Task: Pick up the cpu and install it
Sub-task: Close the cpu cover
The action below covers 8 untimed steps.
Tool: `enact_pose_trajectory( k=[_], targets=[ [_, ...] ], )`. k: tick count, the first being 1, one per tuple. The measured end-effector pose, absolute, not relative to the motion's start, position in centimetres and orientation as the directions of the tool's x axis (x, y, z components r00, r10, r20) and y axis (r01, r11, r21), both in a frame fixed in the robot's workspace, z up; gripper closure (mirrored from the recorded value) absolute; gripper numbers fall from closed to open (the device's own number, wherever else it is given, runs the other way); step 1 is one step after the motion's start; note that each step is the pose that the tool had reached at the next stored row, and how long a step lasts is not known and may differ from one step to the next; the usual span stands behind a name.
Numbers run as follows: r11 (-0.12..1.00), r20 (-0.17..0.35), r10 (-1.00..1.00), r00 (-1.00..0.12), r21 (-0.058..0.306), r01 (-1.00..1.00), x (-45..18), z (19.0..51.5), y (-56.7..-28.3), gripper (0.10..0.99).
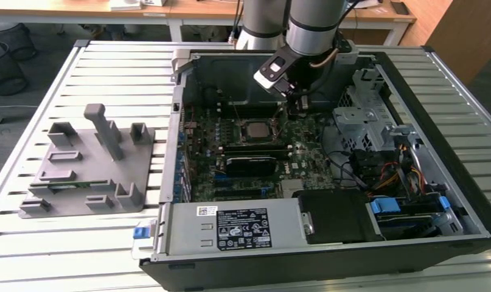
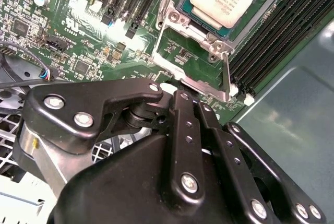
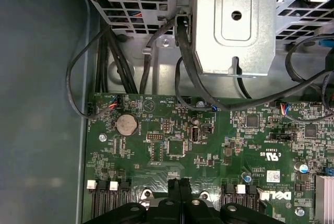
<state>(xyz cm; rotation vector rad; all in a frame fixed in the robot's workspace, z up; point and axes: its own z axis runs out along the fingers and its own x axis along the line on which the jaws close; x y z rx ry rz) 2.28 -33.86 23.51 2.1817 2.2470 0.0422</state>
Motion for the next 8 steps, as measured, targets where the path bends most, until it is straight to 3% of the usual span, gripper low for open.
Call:
enact_pose_trajectory(
  k=[8],
  targets=[
    [0.029, 0.012, 0.999, -0.030, 0.026, 0.999, 2.16, 23.39, -33.86, 0.980]
  ],
)
